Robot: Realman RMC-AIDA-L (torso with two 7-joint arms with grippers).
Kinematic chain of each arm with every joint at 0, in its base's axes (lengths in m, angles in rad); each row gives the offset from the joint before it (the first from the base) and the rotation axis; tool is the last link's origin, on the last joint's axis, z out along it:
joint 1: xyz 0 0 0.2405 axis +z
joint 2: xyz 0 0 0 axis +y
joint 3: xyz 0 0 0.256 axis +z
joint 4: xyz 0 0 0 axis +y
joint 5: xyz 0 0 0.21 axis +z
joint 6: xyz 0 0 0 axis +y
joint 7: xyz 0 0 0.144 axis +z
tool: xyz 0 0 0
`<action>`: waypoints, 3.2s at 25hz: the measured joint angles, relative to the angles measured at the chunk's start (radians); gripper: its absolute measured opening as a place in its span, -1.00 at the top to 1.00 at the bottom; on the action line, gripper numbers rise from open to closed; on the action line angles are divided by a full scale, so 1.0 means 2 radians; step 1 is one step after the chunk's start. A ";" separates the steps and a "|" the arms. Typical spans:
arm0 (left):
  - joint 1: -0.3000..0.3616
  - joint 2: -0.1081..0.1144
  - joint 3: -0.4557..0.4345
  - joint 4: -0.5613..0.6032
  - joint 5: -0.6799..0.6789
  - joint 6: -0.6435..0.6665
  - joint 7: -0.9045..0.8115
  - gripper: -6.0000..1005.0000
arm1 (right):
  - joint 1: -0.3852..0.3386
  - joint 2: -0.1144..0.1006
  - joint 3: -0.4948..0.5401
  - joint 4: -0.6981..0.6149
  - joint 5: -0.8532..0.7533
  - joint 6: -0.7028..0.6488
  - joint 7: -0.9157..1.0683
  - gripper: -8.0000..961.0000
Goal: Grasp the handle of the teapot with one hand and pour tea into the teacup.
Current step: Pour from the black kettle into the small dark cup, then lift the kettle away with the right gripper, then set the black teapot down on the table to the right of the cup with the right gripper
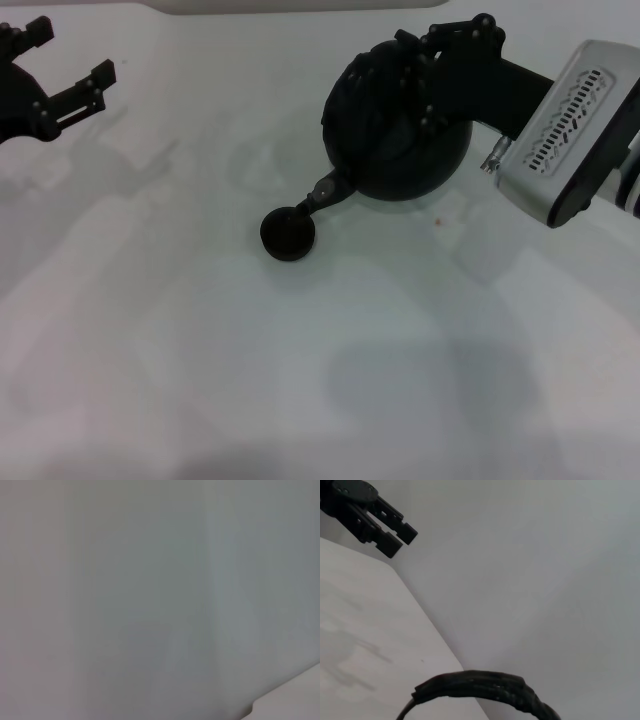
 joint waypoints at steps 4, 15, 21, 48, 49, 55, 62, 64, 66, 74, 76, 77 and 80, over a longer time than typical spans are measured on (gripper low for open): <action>0.000 0.000 0.000 0.000 0.000 0.000 0.000 -0.72 | 0.000 0.000 0.000 0.000 0.000 -0.003 -0.004 0.74; 0.000 0.000 0.000 0.000 0.000 -0.001 0.000 -0.72 | 0.001 0.000 -0.002 0.000 -0.001 -0.002 -0.011 0.74; -0.001 0.000 0.000 0.000 0.000 -0.001 0.000 -0.72 | 0.000 0.001 -0.003 0.000 -0.001 0.001 -0.012 0.74; -0.005 0.000 0.000 0.000 0.001 -0.002 0.000 -0.72 | -0.020 -0.006 0.009 -0.014 0.087 -0.005 0.048 0.74; -0.005 0.000 0.000 0.000 0.001 -0.003 0.000 -0.72 | -0.020 -0.006 0.014 -0.014 0.087 -0.006 0.056 0.74; -0.006 0.000 0.000 0.000 0.002 -0.006 0.002 -0.72 | -0.019 -0.007 0.055 0.013 0.087 -0.010 0.144 0.74; -0.008 -0.002 0.001 -0.006 0.000 -0.006 0.009 -0.72 | -0.011 -0.005 0.139 0.108 0.088 -0.099 0.264 0.74; -0.008 -0.002 0.001 -0.007 0.000 -0.006 0.010 -0.72 | -0.008 -0.005 0.164 0.138 0.088 -0.140 0.289 0.74; -0.008 -0.002 0.001 -0.007 0.000 -0.006 0.010 -0.72 | -0.007 -0.004 0.180 0.162 0.089 -0.168 0.303 0.74; -0.010 -0.002 0.003 -0.007 0.000 -0.006 0.011 -0.72 | -0.002 -0.004 0.191 0.231 0.125 -0.229 0.310 0.74; -0.011 -0.002 0.003 -0.007 0.000 -0.006 0.012 -0.72 | -0.001 -0.004 0.191 0.232 0.123 -0.232 0.307 0.74; -0.012 -0.002 0.004 -0.007 0.001 -0.006 0.012 -0.72 | -0.001 -0.004 0.190 0.233 0.122 -0.233 0.304 0.74; -0.012 -0.002 0.004 -0.007 0.001 -0.006 0.012 -0.72 | -0.001 -0.004 0.187 0.238 0.121 -0.246 0.289 0.74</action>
